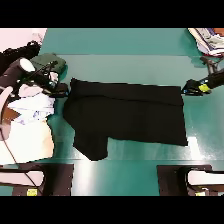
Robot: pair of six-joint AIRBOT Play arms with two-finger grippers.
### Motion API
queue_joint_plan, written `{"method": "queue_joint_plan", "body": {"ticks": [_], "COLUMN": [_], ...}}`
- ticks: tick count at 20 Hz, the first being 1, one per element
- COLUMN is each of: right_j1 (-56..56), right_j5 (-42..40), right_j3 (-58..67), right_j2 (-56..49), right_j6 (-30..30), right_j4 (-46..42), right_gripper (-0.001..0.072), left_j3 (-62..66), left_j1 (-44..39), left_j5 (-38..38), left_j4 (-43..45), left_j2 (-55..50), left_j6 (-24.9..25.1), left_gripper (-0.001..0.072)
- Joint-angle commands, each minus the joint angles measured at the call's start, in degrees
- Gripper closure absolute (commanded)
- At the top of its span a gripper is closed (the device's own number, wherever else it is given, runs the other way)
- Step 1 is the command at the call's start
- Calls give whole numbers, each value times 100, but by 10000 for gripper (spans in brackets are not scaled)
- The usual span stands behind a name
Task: Fold the shirts.
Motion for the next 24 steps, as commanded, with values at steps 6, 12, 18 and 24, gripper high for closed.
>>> {"method": "queue_joint_plan", "body": {"ticks": [6, 12, 18, 24], "right_j1": [-678, -774, -774, -1058], "right_j5": [-13, -9, 116, 459], "right_j3": [-1679, -2085, -2085, -2575], "right_j2": [1676, 2116, 2306, 2277], "right_j6": [-140, -199, -199, -192], "right_j4": [63, 90, 83, -227], "right_gripper": [405, 405, 405, 404], "left_j3": [-3174, -4240, -4426, -4155], "left_j1": [-361, -1067, -1123, -1123], "left_j5": [-280, 658, 870, 713], "left_j4": [-227, -778, -1016, -964], "left_j2": [2330, 2437, 2435, 2481], "left_j6": [-26, 15, 15, 26], "left_gripper": [227, 227, 427, 683]}}
